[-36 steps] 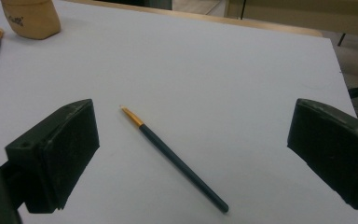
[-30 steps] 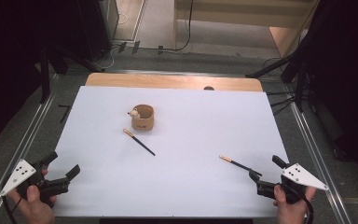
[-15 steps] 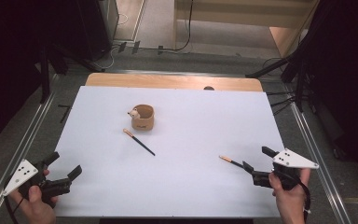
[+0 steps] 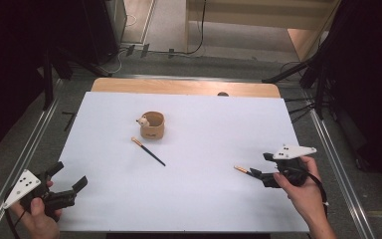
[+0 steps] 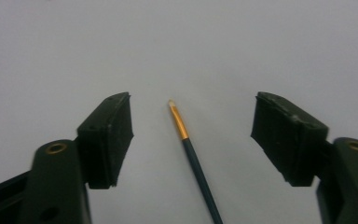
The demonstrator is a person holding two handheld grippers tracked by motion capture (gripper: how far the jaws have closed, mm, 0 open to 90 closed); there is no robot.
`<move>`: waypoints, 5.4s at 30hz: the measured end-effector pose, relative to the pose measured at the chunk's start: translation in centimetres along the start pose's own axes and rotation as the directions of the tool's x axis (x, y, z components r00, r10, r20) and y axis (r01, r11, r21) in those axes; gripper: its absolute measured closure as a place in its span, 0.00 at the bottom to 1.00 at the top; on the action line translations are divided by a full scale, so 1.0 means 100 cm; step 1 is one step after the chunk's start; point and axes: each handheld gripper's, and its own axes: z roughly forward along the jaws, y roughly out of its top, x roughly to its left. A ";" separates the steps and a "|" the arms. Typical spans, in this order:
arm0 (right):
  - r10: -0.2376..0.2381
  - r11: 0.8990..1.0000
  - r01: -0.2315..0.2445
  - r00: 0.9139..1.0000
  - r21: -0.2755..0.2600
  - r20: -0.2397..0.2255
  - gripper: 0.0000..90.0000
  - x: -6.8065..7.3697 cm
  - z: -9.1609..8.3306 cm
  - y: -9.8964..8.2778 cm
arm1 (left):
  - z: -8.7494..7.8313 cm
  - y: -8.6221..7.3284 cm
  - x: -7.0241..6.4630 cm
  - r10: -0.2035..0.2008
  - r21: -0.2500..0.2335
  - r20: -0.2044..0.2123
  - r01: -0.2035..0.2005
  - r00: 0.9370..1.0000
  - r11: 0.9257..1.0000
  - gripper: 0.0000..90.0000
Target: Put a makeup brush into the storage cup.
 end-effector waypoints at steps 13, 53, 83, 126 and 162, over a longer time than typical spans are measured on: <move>-0.018 0.982 0.024 0.999 0.186 -0.032 0.59 -0.004 0.027 0.008 | 0.001 0.000 0.001 -0.005 0.001 0.002 0.005 1.000 1.000 0.00; -0.126 0.842 0.161 0.987 0.515 -0.103 0.93 -0.010 0.070 0.013 | 0.001 -0.001 0.001 0.001 0.009 -0.001 -0.001 1.000 1.000 0.00; -0.070 0.987 0.075 0.997 0.141 -0.045 0.94 -0.001 0.039 0.020 | 0.015 0.001 -0.017 0.007 0.020 0.043 -0.007 0.999 1.000 0.00; 0.150 0.840 -0.200 0.979 -0.503 -0.140 0.94 0.020 0.013 0.008 | 0.095 0.042 -0.070 0.092 0.017 0.176 -0.097 0.980 0.995 0.00; 0.062 0.786 -0.256 0.938 -0.563 -0.340 0.94 0.081 0.052 0.032 | 0.137 0.038 -0.163 0.095 0.037 0.524 -0.135 0.846 0.990 0.00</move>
